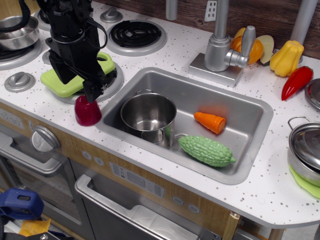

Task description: Put sweet potato in pot which is in sink

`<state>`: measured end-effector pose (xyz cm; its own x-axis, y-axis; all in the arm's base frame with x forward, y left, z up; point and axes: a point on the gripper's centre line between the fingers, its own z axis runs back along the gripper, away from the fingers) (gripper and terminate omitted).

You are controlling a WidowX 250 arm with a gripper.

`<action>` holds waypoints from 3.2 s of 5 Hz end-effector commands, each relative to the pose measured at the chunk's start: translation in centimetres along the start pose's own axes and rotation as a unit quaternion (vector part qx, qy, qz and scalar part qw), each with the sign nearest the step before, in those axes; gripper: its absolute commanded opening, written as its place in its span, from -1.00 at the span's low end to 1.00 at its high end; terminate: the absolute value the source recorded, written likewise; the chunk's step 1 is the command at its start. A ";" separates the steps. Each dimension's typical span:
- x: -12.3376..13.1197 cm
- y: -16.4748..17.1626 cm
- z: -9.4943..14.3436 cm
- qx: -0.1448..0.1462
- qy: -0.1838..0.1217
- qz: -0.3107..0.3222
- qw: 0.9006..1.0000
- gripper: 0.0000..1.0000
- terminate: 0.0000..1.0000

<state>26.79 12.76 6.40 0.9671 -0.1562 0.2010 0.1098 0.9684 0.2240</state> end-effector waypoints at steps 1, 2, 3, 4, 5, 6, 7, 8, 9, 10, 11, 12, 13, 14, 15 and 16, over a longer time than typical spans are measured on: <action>0.0 0.0 0.0 0.000 0.000 0.000 1.000 1.00 -1.00; -0.2 0.6 -1.3 -0.025 -0.012 0.001 1.000 1.00 -1.00; -0.2 0.9 -2.5 -0.042 -0.024 0.004 0.999 1.00 -1.00; -0.3 0.8 -3.7 -0.045 -0.032 0.013 0.998 1.00 -1.00; -0.4 1.0 -4.5 -0.055 -0.040 0.014 0.998 1.00 -1.00; -0.7 0.8 -5.4 -0.070 -0.049 0.032 0.996 1.00 -1.00; -1.0 0.4 -5.8 -0.071 -0.053 0.049 0.995 -1.00 -1.00; -0.6 0.5 -5.1 -0.067 -0.051 0.047 0.995 -1.00 -1.00; 0.9 0.3 -3.1 -0.045 -0.053 0.036 0.997 -1.00 -1.00; 3.1 -1.9 -0.7 -0.002 -0.077 0.028 0.997 -1.00 -1.00; 4.8 -3.5 0.1 -0.017 -0.102 0.020 0.994 -1.00 -1.00; 6.4 -5.8 0.3 -0.006 -0.129 -0.032 0.991 -1.00 -1.00; 7.6 -6.8 -0.1 -0.003 -0.137 -0.067 0.988 1.00 -1.00; 7.6 -6.5 -0.7 -0.024 -0.160 -0.077 0.984 1.00 -1.00; 7.6 -6.5 -0.7 -0.024 -0.160 -0.077 0.984 1.00 -1.00; 7.6 -6.5 -0.7 -0.024 -0.160 -0.077 0.984 1.00 1.00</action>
